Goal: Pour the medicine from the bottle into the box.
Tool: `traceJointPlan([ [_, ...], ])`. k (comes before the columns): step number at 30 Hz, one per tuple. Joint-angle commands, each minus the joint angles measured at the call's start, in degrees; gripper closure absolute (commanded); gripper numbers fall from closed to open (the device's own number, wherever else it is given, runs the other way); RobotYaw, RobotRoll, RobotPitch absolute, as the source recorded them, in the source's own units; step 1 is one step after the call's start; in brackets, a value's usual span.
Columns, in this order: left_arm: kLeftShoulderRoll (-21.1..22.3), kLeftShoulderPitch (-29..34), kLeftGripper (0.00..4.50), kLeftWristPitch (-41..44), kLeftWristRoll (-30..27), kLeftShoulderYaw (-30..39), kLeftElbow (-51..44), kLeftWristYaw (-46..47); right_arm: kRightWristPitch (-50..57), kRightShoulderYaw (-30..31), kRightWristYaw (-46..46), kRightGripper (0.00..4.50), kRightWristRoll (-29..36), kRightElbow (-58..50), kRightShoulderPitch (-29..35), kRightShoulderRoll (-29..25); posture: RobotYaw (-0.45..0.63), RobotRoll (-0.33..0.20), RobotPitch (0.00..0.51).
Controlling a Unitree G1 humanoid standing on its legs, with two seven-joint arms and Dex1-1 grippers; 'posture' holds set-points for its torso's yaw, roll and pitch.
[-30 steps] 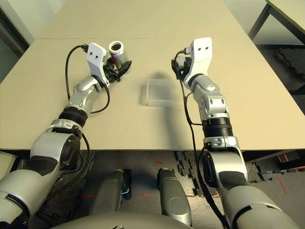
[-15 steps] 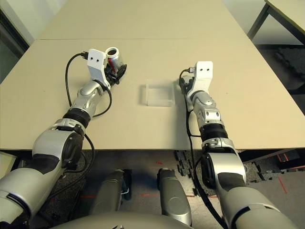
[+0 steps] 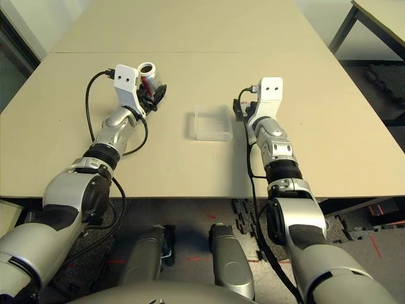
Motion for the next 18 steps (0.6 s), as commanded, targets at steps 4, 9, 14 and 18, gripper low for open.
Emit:
traceJointPlan([
  [4,2.35,-2.25,2.00,2.60,1.06,0.28,2.13,0.87,14.47,0.39,3.64,0.00,1.67,-20.21,5.21,-5.24,-0.19,0.000,0.128],
  [9,5.02,-3.60,2.00,4.30,2.58,-0.39,3.54,1.63,32.38,0.63,6.94,0.00,5.07,-40.23,10.71,-11.40,-0.20,0.000,0.133],
  [14,8.84,-6.11,2.00,1.32,11.70,-7.67,4.41,2.85,49.90,2.63,12.16,0.00,9.39,-55.65,15.93,-19.44,-0.21,0.000,0.134],
  [18,11.34,-12.06,2.00,-1.20,19.87,-14.78,5.21,2.90,59.94,6.52,18.98,0.00,14.13,-64.46,20.43,-27.79,-0.21,0.000,0.132],
])
